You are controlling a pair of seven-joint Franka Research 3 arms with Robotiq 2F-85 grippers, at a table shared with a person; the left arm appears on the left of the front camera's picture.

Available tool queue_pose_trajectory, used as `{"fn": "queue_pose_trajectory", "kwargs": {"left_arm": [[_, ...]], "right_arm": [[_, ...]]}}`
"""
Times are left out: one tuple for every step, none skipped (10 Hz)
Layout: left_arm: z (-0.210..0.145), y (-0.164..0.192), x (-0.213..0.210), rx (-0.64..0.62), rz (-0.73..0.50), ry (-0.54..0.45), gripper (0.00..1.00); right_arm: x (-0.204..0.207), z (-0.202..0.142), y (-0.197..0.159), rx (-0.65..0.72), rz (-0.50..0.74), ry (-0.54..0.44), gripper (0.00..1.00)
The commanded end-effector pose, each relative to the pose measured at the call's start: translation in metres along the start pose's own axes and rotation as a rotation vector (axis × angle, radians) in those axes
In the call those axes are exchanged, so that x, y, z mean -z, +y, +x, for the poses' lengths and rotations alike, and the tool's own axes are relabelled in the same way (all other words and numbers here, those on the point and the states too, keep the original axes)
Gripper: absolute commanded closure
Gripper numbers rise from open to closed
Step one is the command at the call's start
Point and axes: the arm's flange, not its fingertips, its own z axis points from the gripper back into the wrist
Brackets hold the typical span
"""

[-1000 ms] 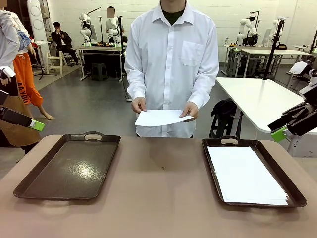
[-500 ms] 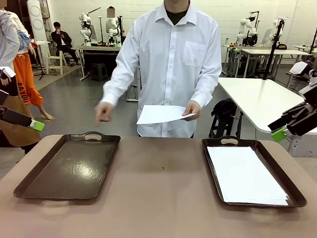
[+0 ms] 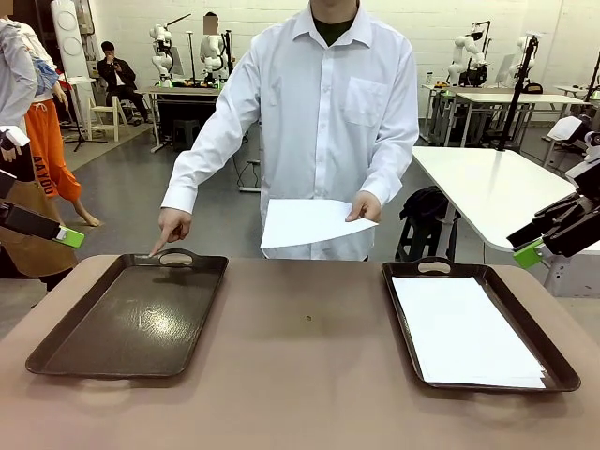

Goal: Sort the A4 documents.
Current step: Receive the A4 Paper.

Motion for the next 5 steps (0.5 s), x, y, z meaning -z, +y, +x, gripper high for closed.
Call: {"fn": "queue_pose_trajectory", "kwargs": {"left_arm": [[-0.0020,0.0023,0.0016,0.012,-0.019,-0.013,0.00],[-0.0020,0.0023,0.0016,0.012,-0.019,-0.013,0.00],[-0.0020,0.0023,0.0016,0.012,-0.019,-0.013,0.00],[-0.0020,0.0023,0.0016,0.012,-0.019,-0.013,0.00],[-0.0020,0.0023,0.0016,0.012,-0.019,-0.013,0.00]], "right_arm": [[0.0004,0.0003,-0.0002,-0.003,0.005,-0.005,0.00],[0.0004,0.0003,-0.0002,-0.003,0.005,-0.005,0.00],[0.0004,0.0003,-0.0002,-0.003,0.005,-0.005,0.00],[0.0004,0.0003,-0.0002,-0.003,0.005,-0.005,0.00],[0.0004,0.0003,-0.0002,-0.003,0.005,-0.005,0.00]]}}
